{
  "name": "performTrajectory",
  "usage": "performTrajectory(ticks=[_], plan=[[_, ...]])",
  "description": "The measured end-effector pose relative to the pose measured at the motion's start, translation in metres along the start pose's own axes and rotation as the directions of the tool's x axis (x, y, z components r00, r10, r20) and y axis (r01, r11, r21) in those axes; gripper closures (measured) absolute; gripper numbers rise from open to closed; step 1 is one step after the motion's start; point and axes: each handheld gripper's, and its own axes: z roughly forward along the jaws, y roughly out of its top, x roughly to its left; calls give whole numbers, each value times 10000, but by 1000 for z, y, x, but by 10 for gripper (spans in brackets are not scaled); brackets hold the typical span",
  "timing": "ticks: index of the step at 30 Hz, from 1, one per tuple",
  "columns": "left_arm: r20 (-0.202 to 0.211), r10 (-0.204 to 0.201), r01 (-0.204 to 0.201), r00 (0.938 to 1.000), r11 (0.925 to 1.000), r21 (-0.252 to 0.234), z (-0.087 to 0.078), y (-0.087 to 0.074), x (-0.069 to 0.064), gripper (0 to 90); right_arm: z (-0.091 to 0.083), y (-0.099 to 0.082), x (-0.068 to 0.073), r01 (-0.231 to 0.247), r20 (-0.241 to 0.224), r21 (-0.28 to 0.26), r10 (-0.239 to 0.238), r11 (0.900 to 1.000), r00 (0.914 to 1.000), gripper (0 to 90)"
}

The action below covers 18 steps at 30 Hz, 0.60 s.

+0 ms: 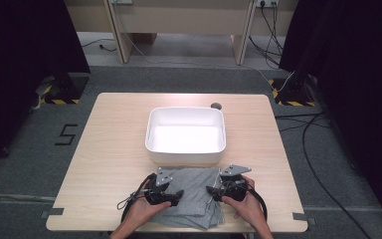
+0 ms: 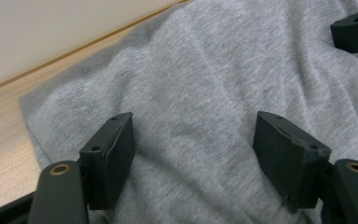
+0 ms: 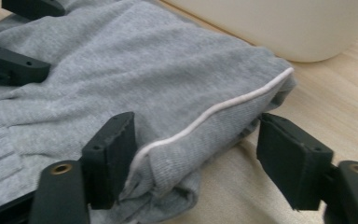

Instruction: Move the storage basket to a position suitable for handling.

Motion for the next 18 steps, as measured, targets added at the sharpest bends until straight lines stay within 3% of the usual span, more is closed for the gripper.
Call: performTrajectory(ticks=[4, 7, 11, 13, 18], plan=[[205, -133, 134, 9997, 9999, -73, -7, 3, 5, 247, -3, 1, 0, -41, 35, -190, 41, 9998, 10000, 242], [213, -366, 377, 9991, 9979, -533, -26, 6, 12, 214, -14, 6, -3, -262, 142, -827, 274, 9962, 9995, 218], [434, -587, 618, 9973, 9954, -732, -39, 4, 16, 176, -23, 9, -6, -438, 61, -1394, 451, 9893, 9990, 216], [660, -908, 951, 9937, 9933, -657, -51, -6, 19, 165, -27, 9, -6, -412, 133, -1541, 437, 9872, 9990, 215], [741, -1139, 1171, 9907, 9923, -406, -59, -23, 21, 151, -28, 10, -9, -489, 99, -1695, 513, 9843, 9986, 212]])
